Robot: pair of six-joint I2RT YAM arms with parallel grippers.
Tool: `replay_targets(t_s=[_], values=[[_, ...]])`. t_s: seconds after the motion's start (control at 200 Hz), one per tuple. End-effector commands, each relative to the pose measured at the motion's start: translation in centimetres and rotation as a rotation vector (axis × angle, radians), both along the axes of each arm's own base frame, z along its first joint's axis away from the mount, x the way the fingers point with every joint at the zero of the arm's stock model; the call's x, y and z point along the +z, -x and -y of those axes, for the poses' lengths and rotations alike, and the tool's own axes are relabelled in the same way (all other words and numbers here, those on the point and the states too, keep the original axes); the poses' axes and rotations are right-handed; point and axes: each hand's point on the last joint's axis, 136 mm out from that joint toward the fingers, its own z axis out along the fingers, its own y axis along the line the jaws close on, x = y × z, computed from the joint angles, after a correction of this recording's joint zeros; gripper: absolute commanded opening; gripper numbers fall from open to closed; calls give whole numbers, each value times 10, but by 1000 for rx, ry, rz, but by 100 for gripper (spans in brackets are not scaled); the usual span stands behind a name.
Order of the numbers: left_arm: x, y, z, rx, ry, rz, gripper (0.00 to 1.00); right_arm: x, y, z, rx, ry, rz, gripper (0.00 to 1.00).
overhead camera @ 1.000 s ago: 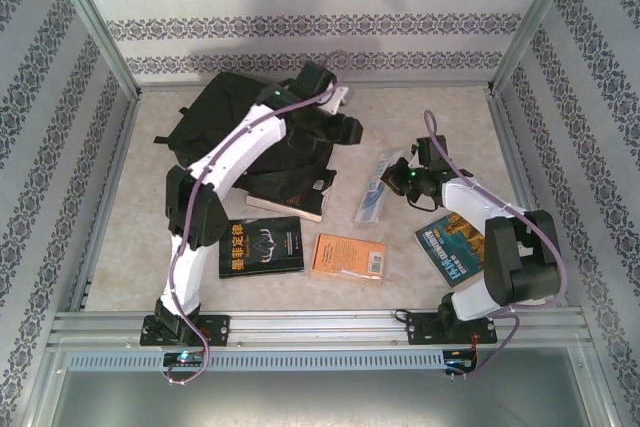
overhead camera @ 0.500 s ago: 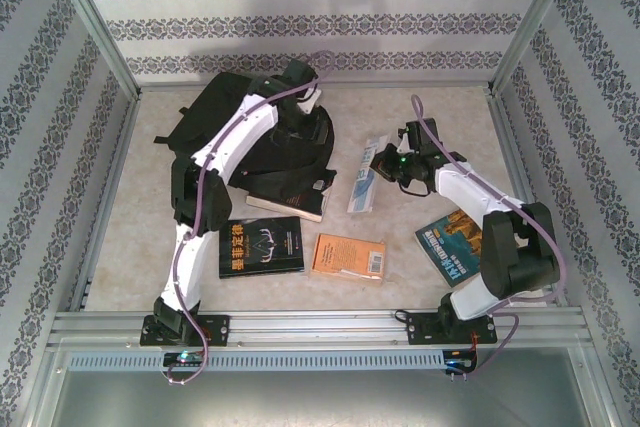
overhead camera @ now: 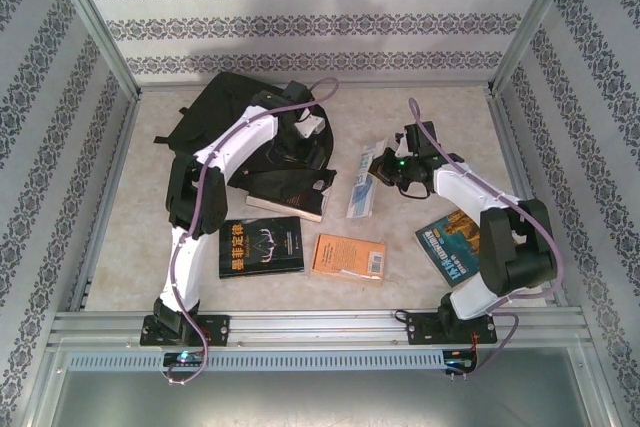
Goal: Pack the student bag
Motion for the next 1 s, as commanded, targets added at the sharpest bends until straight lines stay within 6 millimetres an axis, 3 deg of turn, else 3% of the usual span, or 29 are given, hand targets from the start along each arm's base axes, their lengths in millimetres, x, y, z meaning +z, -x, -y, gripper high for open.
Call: replay_targets(t_s=[0.0,0.22,0.395,0.69,0.864,0.994], values=[[16,-5,-6,-2,16,55,44,-1,0,-1,11,-22,8,0],[11,-12,-11,6,21,56,0,-1,1,1,6,-24,8,0],[31,-18,-23,46,28,118,0,10,-4,3,-2,4,40,0],[94,-38,-84,267,73,305,0,37,-14,-14,38,62,97,0],[105,-38,-107,332,75,339,0,51,-21,-25,64,75,126,0],[110,-34,-112,362,91,356,0,81,-28,-36,72,42,187,0]])
